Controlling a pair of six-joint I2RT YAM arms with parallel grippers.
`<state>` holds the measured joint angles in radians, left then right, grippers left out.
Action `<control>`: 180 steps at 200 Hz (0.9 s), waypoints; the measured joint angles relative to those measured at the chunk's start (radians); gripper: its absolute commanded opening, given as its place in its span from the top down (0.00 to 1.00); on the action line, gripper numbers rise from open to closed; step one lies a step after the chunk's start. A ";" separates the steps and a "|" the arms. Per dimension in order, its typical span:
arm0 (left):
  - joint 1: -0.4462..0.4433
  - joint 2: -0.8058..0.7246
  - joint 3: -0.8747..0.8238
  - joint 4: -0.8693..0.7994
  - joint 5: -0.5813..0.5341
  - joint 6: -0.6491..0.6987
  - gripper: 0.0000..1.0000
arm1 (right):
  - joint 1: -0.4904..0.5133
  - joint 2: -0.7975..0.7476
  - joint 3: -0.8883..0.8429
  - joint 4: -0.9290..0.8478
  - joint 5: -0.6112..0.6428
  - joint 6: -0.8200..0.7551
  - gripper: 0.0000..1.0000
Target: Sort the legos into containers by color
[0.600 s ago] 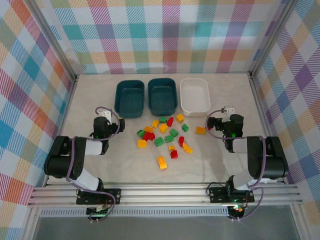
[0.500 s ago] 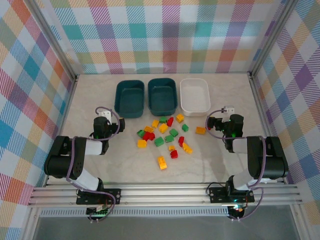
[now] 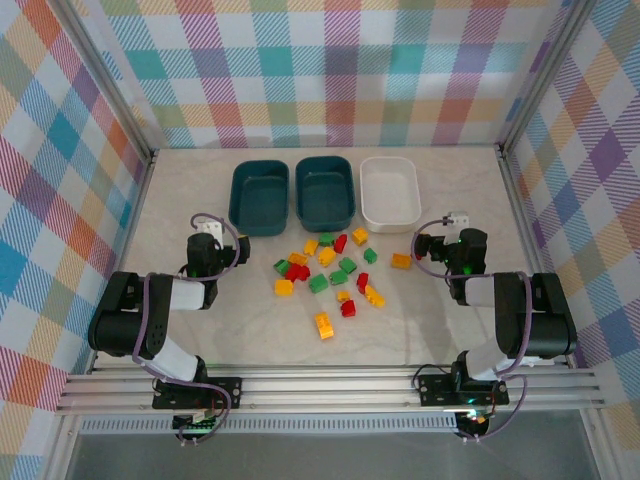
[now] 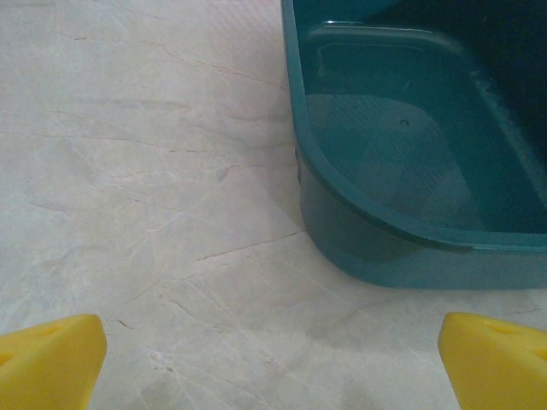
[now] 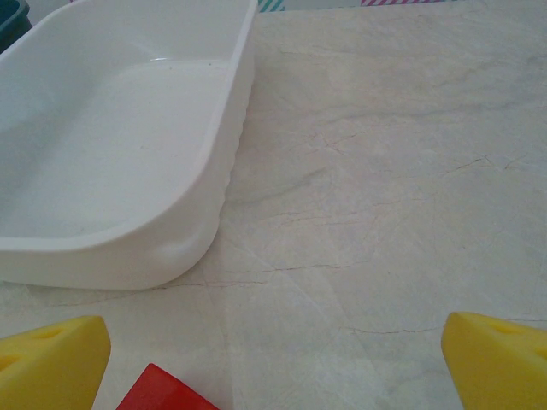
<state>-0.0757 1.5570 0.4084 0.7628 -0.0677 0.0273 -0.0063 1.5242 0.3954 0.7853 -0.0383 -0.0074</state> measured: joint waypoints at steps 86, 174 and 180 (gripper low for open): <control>0.000 0.000 0.000 0.000 0.000 0.000 0.00 | 0.000 0.000 0.000 0.000 0.000 0.000 0.00; -0.003 -0.117 0.283 -0.411 -0.023 -0.005 0.00 | 0.022 -0.063 0.029 -0.078 0.093 0.019 0.00; -0.005 -0.154 0.305 -0.429 -0.025 -0.006 0.00 | 0.031 -0.083 0.033 -0.092 0.107 0.019 0.00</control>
<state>-0.0811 1.4025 0.7132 0.3336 -0.0929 0.0208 0.0242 1.4410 0.4282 0.6937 0.0689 0.0116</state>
